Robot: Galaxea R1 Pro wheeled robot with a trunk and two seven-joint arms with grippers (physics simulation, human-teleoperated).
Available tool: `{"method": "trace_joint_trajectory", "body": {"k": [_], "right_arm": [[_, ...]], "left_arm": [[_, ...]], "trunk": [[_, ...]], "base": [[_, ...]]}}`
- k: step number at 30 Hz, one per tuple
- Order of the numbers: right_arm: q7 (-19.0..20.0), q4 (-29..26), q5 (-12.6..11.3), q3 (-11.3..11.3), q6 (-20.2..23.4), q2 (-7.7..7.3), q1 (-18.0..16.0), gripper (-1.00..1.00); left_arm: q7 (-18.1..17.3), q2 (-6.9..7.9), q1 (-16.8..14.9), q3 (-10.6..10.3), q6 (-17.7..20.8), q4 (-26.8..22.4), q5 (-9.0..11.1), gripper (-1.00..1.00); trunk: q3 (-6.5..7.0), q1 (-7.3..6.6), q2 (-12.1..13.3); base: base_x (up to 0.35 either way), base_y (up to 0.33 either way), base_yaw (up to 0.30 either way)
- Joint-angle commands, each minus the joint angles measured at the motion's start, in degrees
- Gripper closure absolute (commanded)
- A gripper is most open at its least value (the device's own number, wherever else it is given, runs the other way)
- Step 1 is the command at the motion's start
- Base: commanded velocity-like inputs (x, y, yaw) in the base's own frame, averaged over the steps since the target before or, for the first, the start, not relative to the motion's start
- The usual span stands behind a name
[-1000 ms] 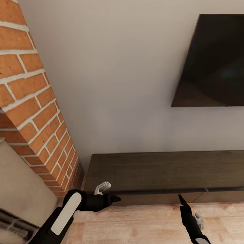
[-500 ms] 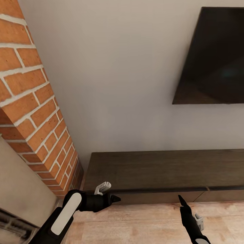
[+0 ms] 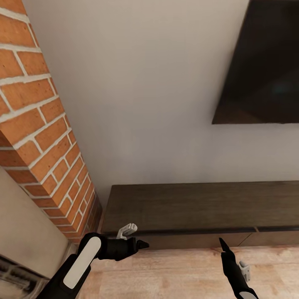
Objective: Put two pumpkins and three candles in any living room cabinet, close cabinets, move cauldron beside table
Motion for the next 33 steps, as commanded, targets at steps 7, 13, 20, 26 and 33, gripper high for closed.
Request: {"method": "trace_joint_trajectory", "body": {"k": [7, 13, 20, 26, 33], "right_arm": [[0.2, 0.3, -0.5, 0.2, -1.1, 0.01, 0.0, -1.0], [0.4, 0.3, -0.3, 0.5, -1.2, -0.07, 0.0, -1.0], [4.2, 0.2, -0.3, 0.7, -0.7, -0.1, 0.0, -1.0], [5.8, 0.4, -0.3, 0.7, -0.5, -0.1, 0.0, -1.0], [5.9, 0.7, -0.3, 0.7, -0.6, -0.1, 0.0, -1.0]], "left_arm": [[0.6, 0.06, 0.0, -0.1, 0.0, -0.1, 0.6, -1.0], [0.6, 0.13, 0.0, -0.2, 0.0, -0.1, 0.6, -1.0], [0.6, 0.06, 0.0, -0.2, 0.0, -0.1, 0.6, -1.0], [0.6, 0.17, 0.0, -0.2, 0.0, -0.1, 0.6, -1.0], [0.6, 0.13, 0.0, -0.5, 0.0, -0.1, 0.6, -1.0]], "trunk": [[-1.31, 1.54, -2.8], [-2.39, 2.86, -5.3], [-3.64, 4.4, -8.1], [-4.72, 5.71, -10.5], [-5.98, 7.25, -13.3]], "base": [[0.0, 0.0, 0.0], [0.0, 0.0, 0.0], [0.0, 0.0, 0.0], [0.0, 0.0, 0.0], [0.0, 0.0, 0.0]]}}
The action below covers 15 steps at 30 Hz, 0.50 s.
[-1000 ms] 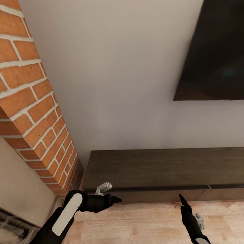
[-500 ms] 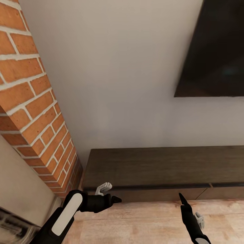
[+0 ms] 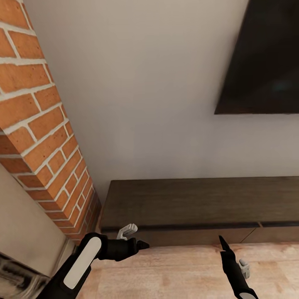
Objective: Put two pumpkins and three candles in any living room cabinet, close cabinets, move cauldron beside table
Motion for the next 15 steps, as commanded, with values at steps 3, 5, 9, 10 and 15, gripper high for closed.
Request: {"method": "trace_joint_trajectory", "body": {"k": [3, 5, 9, 10, 15], "right_arm": [[0.2, 0.1, -0.4, 0.2, -0.1, -0.02, 0.0, -1.0], [0.2, 0.0, -0.4, 0.3, -0.1, -0.02, 0.0, -1.0], [0.3, -0.2, -0.4, 0.3, -0.1, -0.02, 0.0, -1.0], [0.4, -0.3, -0.4, 0.3, -0.1, -0.02, 0.0, -1.0], [2.1, -0.5, -0.4, 0.3, -0.1, -0.02, 0.0, -1.0]], "left_arm": [[0.6, 0.05, 0.0, -0.8, 0.0, -0.1, 0.7, -1.0], [0.6, 0.09, 0.0, -1.3, 0.1, -0.1, 0.7, -1.0], [0.5, 0.2, 0.0, -1.8, 0.2, -0.1, 0.8, -1.0], [0.5, 0.21, 0.0, -2.0, 0.3, -0.1, 0.8, -1.0], [0.5, 1.3, 0.3, -4.1, 0.4, -3.0, 6.8, -1.0]], "trunk": [[-0.59, 0.66, -1.2], [-0.95, 1.1, -2.0], [-1.67, 1.98, -3.6], [-1.85, 2.2, -4.0], [-2.74, 3.3, -6.1]], "base": [[0.0, 0.0, 0.0], [0.0, 0.0, 0.0], [0.0, 0.0, 0.0], [0.0, 0.0, 0.0], [0.0, 0.0, 0.0]]}}
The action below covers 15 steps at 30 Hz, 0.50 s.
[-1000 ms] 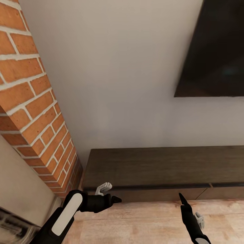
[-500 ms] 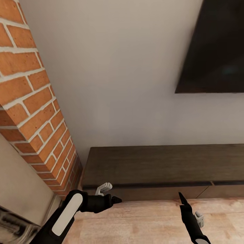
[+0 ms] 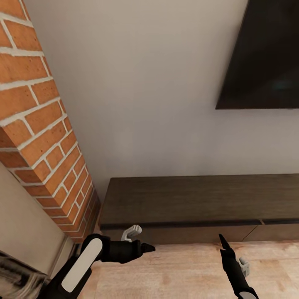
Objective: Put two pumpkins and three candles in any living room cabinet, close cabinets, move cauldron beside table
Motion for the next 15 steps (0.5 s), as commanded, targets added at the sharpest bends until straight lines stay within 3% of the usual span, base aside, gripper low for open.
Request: {"method": "trace_joint_trajectory", "body": {"k": [1, 4, 7, 15], "right_arm": [[0.6, 0.1, -0.4, 0.2, -0.1, -0.02, 0.0, -1.0], [1.6, 0.0, -0.4, 0.2, -0.1, -0.02, 0.0, -1.0], [2.2, 0.0, -0.5, 0.2, 0.1, -0.02, 0.0, -1.0], [2.3, 0.0, -0.5, 0.2, 0.7, -0.02, 0.0, -1.0]], "left_arm": [[0.6, 0.71, 0.1, -0.9, 0.0, -0.6, 2.1, -1.0], [0.6, 2.19, 0.3, -2.7, -0.1, -1.4, 5.0, -1.0], [0.6, 2.6, 0.3, -3.3, -0.1, -2.2, 6.5, -1.0], [0.6, 2.71, 0.3, -3.6, -0.1, -2.4, 7.0, -1.0]], "trunk": [[-0.23, 0.22, -0.4], [-0.77, 0.88, -1.6], [-1.31, 1.54, -2.8], [-2.74, 3.29, -6.1]], "base": [[0.0, 0.0, 0.0], [0.0, 0.0, 0.0], [0.0, 0.0, 0.0], [0.0, 0.0, 0.0]]}}
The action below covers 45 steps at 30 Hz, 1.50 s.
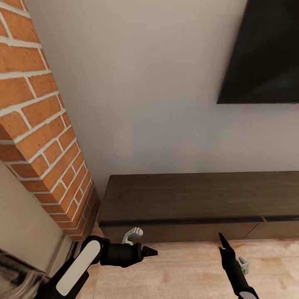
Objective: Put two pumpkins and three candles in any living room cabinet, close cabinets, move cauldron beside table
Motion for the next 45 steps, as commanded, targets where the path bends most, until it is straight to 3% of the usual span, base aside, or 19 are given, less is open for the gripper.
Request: {"method": "trace_joint_trajectory", "body": {"k": [1, 12, 33, 35, 39, 45], "right_arm": [[0.2, 0.1, -0.5, 0.2, 0.0, -0.02, 0.0, -1.0], [3.5, 0.1, -0.4, 0.3, 0.5, -0.37, 0.0, -1.0], [3.7, 0.0, -0.3, 0.5, 1.8, -1.53, 0.0, -1.0], [4.3, -0.1, -0.3, 0.5, 2.0, -1.7, 0.0, -1.0], [9.0, -0.1, -0.3, 0.5, 2.3, -2.0, 0.0, -1.0], [9.5, 0.0, -0.3, 0.5, 2.4, -2.04, 0.0, -1.0]], "left_arm": [[0.6, 0.03, 0.0, -0.1, 0.0, 0.0, 0.6, -1.0], [0.5, -0.07, 0.0, -0.2, 0.0, 0.0, 0.7, -1.0], [0.5, -0.17, 0.0, -1.6, -0.1, 0.0, 0.7, -1.0], [0.5, -0.17, 0.0, -1.6, -0.1, 0.0, 0.7, -1.0], [0.5, -0.23, 0.0, -1.6, -0.1, 0.0, 0.7, -1.0], [0.5, -0.26, 0.0, -2.3, -0.1, 0.0, 0.7, -1.0]], "trunk": [[-0.23, 0.22, -0.4], [-2.2, 2.63, -4.8], [-5.97, 7.25, -13.3], [-6.33, 7.69, -14.1], [-7.05, 8.56, -15.7], [-8.13, 9.88, -18.1]], "base": [[0.0, 0.0, 0.0], [0.0, 0.0, 0.0], [0.0, 0.0, 0.0], [0.0, 0.0, 0.0], [0.0, 0.0, 0.0], [0.0, 0.0, 0.0]]}}
